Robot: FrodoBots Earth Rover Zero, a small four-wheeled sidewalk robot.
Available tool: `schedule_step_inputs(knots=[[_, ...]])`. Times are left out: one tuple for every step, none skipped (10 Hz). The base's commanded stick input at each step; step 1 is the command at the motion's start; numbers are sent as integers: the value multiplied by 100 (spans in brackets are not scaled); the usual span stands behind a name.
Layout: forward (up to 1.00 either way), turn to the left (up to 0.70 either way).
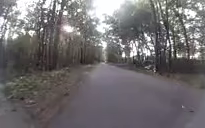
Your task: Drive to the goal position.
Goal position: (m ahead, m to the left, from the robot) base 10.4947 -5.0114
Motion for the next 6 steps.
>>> schedule_step_inputs(knots=[[70, -1], [70, -1], [70, -1], [70, -1], [70, -1], [70, -1]])
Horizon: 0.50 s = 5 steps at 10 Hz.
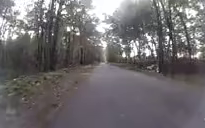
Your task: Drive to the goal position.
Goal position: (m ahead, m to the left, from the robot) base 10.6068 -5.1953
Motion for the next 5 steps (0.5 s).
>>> schedule_step_inputs(knots=[[70, -1], [70, -1], [70, 0], [70, 1], [70, 1]])
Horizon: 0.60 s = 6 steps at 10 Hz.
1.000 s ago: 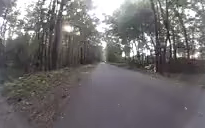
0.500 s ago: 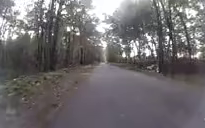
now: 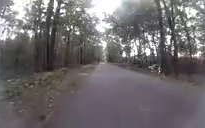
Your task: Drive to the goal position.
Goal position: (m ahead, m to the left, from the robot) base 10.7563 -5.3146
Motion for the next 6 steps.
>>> schedule_step_inputs(knots=[[70, 1], [70, 2], [70, 2], [70, 2], [70, 2], [70, 2]])
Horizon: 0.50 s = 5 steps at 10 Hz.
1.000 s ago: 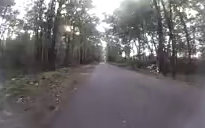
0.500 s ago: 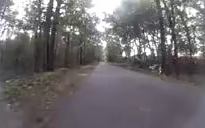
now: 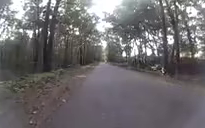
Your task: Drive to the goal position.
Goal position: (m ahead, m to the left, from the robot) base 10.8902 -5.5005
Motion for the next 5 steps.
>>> schedule_step_inputs(knots=[[70, 2], [70, 2], [70, 1], [70, 0], [70, -1]])
